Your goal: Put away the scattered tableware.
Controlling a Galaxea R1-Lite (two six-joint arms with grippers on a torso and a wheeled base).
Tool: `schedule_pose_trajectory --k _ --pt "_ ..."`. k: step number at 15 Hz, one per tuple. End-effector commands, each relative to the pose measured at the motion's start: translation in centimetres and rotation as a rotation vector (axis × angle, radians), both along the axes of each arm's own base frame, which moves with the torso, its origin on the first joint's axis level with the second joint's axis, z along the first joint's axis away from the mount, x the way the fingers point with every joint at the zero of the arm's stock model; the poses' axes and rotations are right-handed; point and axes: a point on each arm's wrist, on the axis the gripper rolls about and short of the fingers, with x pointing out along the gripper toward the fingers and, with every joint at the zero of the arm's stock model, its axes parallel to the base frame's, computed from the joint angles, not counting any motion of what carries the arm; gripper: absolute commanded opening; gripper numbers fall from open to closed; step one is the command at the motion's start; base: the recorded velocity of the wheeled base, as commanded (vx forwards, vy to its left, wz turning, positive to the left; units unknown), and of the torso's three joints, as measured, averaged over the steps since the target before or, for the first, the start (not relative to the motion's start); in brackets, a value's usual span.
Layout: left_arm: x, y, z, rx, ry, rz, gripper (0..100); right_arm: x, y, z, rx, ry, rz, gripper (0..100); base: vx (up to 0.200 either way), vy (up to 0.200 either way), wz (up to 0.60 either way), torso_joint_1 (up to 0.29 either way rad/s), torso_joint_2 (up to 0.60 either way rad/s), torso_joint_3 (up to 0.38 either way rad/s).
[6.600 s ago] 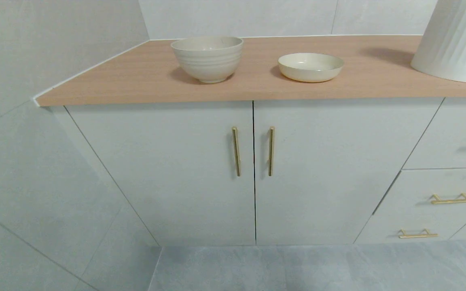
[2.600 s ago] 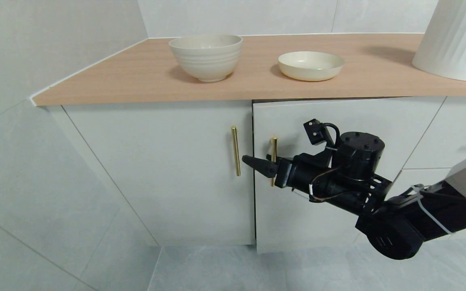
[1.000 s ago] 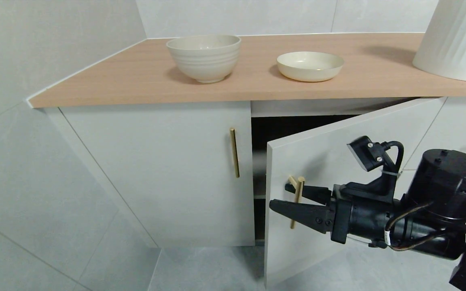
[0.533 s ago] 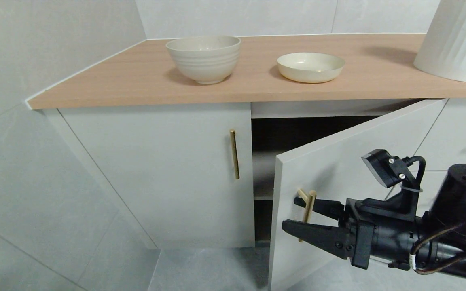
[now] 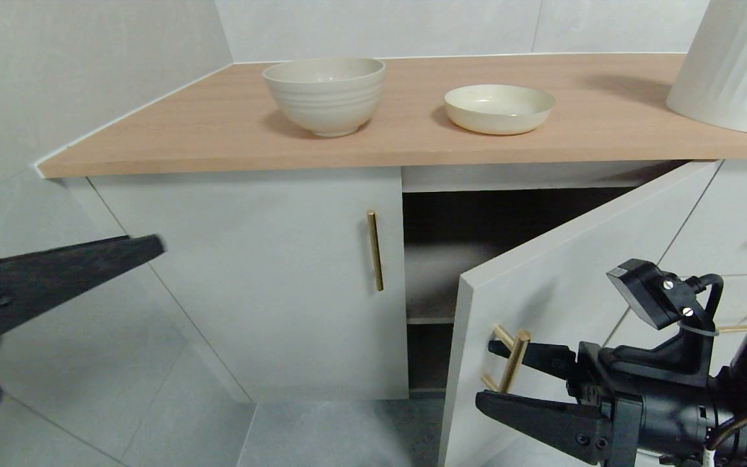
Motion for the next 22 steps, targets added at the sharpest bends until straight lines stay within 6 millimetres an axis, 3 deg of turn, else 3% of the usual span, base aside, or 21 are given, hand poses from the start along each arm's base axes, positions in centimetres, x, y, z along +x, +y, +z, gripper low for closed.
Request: schedule_pose_trajectory --k 1,2,4,5,8,11,13,15,16,22 --pt "6.5 -4.9 -4.6 0.020 0.178 -0.128 100 0.0 0.0 0.0 -0.001 0.001 0.004 100 0.000 0.000 0.00 0.000 0.00 0.000" --pt "8.0 -6.7 -6.4 0.030 0.187 -0.152 100 0.0 0.0 -0.1 -0.003 0.003 0.002 100 0.000 0.000 0.00 0.000 0.00 0.000" --pt "10.2 -9.3 -7.1 0.027 0.136 -0.133 100 0.0 0.1 -0.1 -0.004 0.004 0.004 100 0.000 0.000 0.00 0.000 0.00 0.000" --pt "10.4 -9.5 -7.0 0.023 0.126 -0.124 100 0.0 0.1 -0.1 -0.004 0.004 0.004 100 0.000 0.000 0.00 0.000 0.00 0.000" --pt "9.9 -10.4 -9.8 0.081 0.157 -0.148 100 0.2 0.2 -0.5 -0.016 0.016 0.004 100 0.000 0.000 0.00 0.000 0.00 0.000" --pt "8.9 -13.3 -11.7 0.109 0.167 -0.222 100 0.2 0.2 -0.7 -0.020 0.014 0.003 100 0.000 0.000 0.00 0.000 0.00 0.000" --pt "9.5 -15.3 -13.6 0.133 0.167 -0.169 100 0.1 0.1 -0.6 -0.017 0.011 0.004 100 0.000 0.000 0.00 0.000 0.00 0.000" --pt "9.6 -16.4 -13.9 0.107 0.125 -0.168 100 0.1 0.1 -0.5 -0.016 0.009 0.004 100 0.000 0.000 0.00 0.000 0.00 0.000" --pt "9.6 -16.6 -13.7 0.096 0.110 -0.175 0 0.2 0.1 -0.5 -0.016 0.008 0.003 100 0.000 0.000 0.00 0.000 0.00 0.000" --pt "10.0 -17.1 -12.5 0.069 0.037 -0.193 0 0.1 0.1 -0.5 -0.015 0.007 0.003 100 0.000 0.000 0.00 0.000 0.00 0.000"
